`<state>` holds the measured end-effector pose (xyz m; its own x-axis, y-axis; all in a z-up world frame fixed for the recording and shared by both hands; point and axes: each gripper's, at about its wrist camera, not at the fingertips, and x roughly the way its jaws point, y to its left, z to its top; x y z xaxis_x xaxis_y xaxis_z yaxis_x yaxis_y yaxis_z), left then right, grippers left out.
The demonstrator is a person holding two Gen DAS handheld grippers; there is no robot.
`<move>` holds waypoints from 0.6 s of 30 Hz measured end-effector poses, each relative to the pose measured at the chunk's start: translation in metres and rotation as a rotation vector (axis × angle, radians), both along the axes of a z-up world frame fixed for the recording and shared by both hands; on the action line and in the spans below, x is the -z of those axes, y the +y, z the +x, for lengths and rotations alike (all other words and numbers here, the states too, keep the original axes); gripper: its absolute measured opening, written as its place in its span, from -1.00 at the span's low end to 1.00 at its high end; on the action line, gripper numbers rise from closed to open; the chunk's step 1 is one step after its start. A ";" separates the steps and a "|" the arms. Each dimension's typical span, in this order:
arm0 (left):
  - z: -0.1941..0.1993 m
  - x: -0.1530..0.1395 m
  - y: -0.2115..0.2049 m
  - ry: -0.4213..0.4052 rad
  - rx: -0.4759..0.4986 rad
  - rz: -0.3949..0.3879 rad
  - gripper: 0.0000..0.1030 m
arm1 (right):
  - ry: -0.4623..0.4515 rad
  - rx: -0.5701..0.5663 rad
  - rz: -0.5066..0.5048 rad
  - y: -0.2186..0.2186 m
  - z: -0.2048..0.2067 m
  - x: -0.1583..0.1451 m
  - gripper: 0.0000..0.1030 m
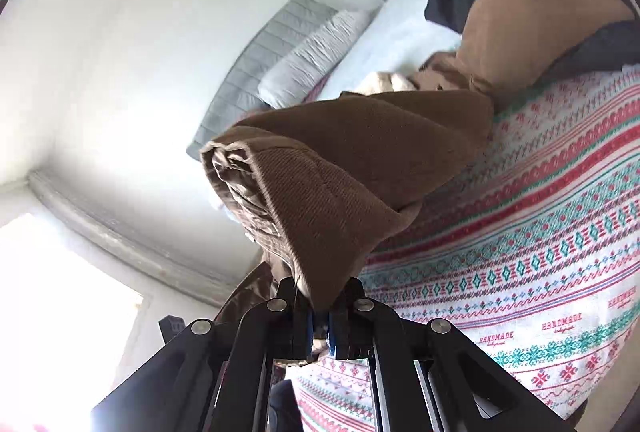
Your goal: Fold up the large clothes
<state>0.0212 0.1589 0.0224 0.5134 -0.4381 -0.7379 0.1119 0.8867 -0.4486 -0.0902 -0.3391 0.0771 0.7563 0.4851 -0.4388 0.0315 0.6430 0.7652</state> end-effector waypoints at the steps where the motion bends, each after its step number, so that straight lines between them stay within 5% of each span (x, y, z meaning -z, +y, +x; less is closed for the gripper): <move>1: 0.001 0.008 -0.003 0.040 0.012 0.052 -0.73 | 0.023 0.026 -0.012 -0.007 -0.007 0.004 -0.93; 5: -0.007 0.070 -0.014 0.221 0.059 0.255 -0.51 | 0.297 0.133 -0.241 -0.027 -0.031 0.057 -0.93; 8: -0.029 0.100 -0.002 0.312 0.073 0.262 -0.45 | 0.490 0.234 -0.307 -0.056 -0.054 0.101 -0.85; 12: -0.055 0.089 0.021 0.267 0.066 0.168 -0.09 | 0.445 0.267 -0.230 -0.077 -0.081 0.092 -0.70; 16: -0.064 0.058 0.034 0.145 0.047 0.096 0.21 | 0.352 0.218 -0.294 -0.066 -0.069 0.066 0.24; 18: -0.063 0.049 0.038 0.093 0.045 0.033 0.33 | 0.333 0.161 -0.320 -0.054 -0.054 0.061 0.30</move>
<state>-0.0418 0.1966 -0.0269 0.4222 -0.4340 -0.7959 0.1107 0.8961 -0.4299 -0.1442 -0.3933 0.0158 0.6036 0.1748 -0.7779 0.3598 0.8110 0.4614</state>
